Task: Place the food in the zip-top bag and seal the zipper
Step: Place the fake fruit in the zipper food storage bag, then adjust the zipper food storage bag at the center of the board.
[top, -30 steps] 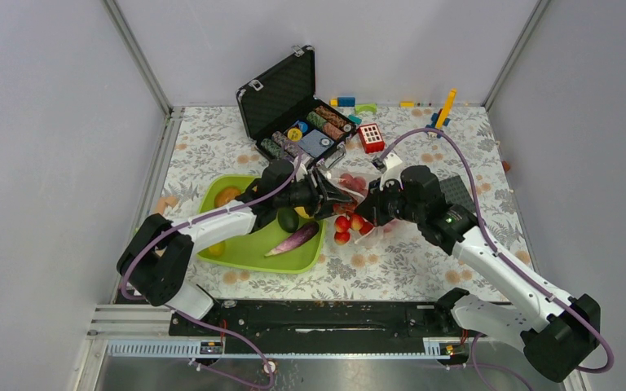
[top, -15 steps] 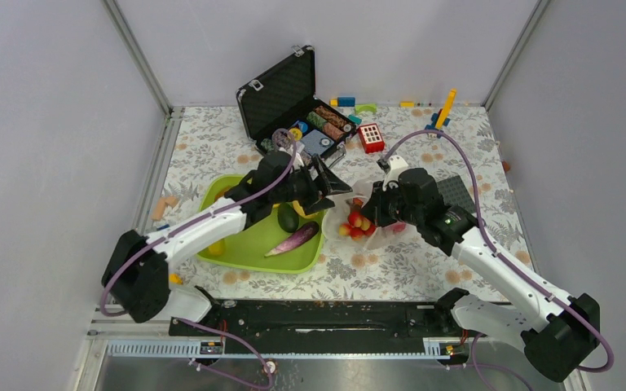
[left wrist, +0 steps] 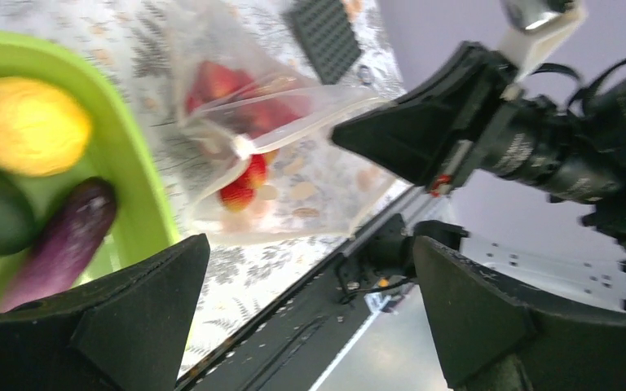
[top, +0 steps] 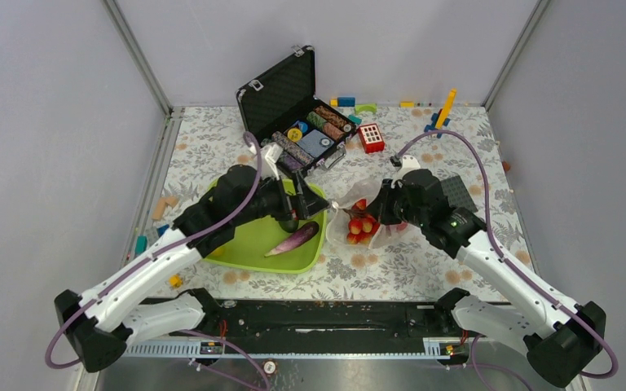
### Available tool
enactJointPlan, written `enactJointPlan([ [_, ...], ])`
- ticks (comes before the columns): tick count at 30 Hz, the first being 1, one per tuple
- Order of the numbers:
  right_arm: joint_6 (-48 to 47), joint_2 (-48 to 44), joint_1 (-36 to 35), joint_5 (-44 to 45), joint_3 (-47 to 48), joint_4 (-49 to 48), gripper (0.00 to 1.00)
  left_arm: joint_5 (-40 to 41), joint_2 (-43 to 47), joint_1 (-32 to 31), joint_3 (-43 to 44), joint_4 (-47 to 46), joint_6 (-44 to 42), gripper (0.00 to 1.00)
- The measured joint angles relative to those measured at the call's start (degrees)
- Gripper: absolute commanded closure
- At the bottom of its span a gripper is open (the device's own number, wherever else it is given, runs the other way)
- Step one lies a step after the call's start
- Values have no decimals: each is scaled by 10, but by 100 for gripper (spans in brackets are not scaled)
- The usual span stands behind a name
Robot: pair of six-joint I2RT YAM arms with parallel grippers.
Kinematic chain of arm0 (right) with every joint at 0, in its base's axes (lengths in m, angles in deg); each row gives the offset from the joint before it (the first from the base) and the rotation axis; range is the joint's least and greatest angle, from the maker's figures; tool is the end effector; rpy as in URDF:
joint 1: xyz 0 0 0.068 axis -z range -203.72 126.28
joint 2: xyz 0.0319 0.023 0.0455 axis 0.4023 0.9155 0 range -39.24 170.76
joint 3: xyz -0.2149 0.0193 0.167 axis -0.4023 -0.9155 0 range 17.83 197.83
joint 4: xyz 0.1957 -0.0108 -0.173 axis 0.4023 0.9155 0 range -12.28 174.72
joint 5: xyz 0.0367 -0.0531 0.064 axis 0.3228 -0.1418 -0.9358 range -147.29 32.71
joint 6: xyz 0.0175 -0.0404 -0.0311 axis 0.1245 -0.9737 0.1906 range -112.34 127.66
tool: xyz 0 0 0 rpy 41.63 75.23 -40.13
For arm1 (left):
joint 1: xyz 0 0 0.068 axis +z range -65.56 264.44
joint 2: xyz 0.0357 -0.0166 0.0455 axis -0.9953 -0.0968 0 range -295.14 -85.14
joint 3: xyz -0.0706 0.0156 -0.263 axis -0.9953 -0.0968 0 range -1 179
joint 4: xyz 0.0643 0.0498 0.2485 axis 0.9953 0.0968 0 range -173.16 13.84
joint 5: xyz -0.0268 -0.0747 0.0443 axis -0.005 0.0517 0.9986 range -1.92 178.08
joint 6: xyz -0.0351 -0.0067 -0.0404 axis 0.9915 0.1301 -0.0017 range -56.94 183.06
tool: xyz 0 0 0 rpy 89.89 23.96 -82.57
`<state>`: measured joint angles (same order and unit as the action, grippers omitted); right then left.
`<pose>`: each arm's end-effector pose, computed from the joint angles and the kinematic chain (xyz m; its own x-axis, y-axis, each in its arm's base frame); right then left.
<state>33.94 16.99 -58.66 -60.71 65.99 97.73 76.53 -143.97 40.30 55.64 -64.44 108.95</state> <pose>0.1797 0.1283 0.3064 -0.6183 0.1073 -0.7786 -0.3803 0.8261 0.4159 0.1617 -0.1668 0.3511 -0.7646 -0.2382 -0.5989 0.3844 0.5773 -0.7204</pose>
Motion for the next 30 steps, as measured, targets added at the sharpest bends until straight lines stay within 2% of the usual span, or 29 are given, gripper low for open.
enactJointPlan([
  [5,26,-10,0,14,6,7,100,94,62,0,-36,58,-16,1],
  [8,42,-11,0,14,13,11,100,111,67,1,-54,63,-22,1],
  [11,56,-11,0,12,18,12,100,106,33,1,-57,57,-26,1],
  [18,76,-12,0,10,24,17,100,54,-115,-3,-49,20,-55,5],
  [21,83,-12,0,10,27,22,100,42,-143,-12,-49,0,-70,8],
  [26,94,-22,1,8,27,25,100,37,-192,-18,-37,-33,-80,22],
  [30,98,-32,2,8,28,28,100,23,-230,-18,-23,-56,-81,55],
])
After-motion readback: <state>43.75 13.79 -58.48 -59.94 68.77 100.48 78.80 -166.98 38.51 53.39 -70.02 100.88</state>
